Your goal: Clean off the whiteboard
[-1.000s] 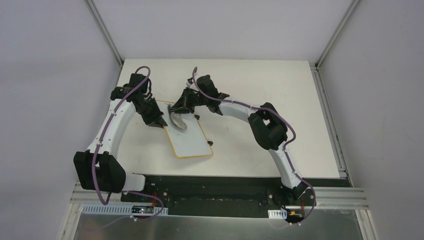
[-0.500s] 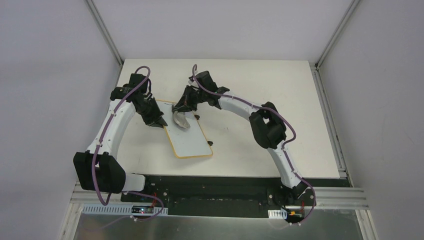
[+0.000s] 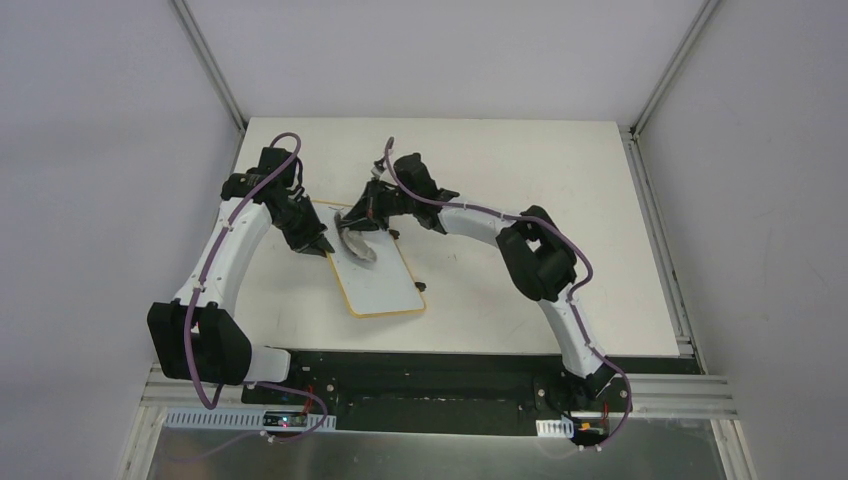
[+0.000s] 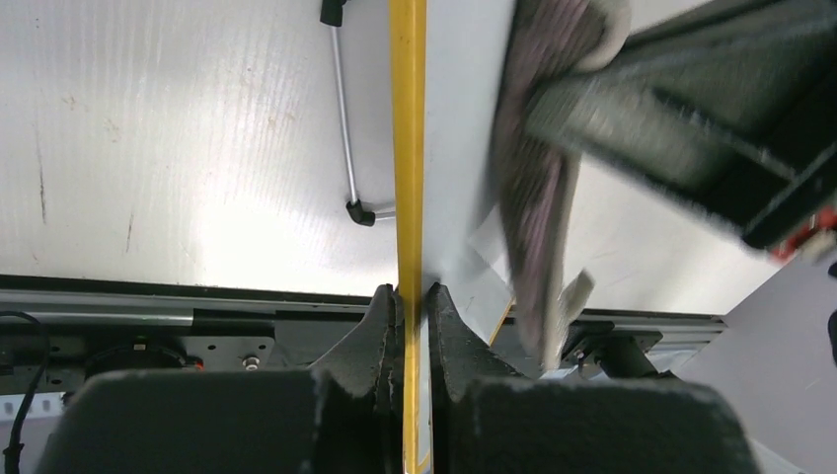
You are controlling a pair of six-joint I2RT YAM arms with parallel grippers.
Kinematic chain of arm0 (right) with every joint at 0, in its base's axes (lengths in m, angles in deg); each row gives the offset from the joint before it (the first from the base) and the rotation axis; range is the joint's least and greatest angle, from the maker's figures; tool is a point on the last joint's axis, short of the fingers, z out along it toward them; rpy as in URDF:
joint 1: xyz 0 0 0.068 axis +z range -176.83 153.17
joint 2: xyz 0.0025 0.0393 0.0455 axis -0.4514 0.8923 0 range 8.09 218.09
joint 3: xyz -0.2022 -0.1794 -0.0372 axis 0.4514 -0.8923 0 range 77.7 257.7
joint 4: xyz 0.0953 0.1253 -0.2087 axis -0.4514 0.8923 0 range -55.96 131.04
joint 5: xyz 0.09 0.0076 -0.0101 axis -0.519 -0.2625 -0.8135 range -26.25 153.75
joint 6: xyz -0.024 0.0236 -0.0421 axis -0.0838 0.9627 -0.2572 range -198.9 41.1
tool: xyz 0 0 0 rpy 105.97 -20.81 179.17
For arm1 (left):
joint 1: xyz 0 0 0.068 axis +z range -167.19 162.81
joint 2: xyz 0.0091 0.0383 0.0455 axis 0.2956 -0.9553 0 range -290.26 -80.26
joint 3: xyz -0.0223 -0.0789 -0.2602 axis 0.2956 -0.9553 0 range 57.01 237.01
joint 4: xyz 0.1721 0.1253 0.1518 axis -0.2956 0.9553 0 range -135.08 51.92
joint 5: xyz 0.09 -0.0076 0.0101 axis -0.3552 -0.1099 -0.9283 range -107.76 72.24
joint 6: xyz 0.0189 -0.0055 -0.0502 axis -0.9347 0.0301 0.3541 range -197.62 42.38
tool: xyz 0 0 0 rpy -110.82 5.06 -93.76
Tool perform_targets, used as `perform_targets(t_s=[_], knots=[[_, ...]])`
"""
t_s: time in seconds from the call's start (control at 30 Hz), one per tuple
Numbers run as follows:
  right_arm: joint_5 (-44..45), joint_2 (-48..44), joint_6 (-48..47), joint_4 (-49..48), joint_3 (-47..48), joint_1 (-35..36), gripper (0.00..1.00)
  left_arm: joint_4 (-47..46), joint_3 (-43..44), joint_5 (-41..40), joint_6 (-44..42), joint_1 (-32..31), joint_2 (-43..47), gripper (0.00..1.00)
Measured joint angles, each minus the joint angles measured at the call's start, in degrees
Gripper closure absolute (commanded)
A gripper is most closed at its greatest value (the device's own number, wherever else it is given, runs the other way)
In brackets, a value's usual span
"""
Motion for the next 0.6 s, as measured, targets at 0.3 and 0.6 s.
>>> perform_targets(t_s=[0.3, 0.6], knots=[[-0.3, 6.8, -5.1, 10.9, 7.9, -6.0, 1.00, 0.6, 0.9, 0.2, -1.4, 0.0, -0.6, 1.00], [3.4, 16.2, -7.9, 20.3, 32.1, -2.4, 1.00, 1.5, 1.4, 0.2, -2.3, 0.0, -1.4, 1.00]])
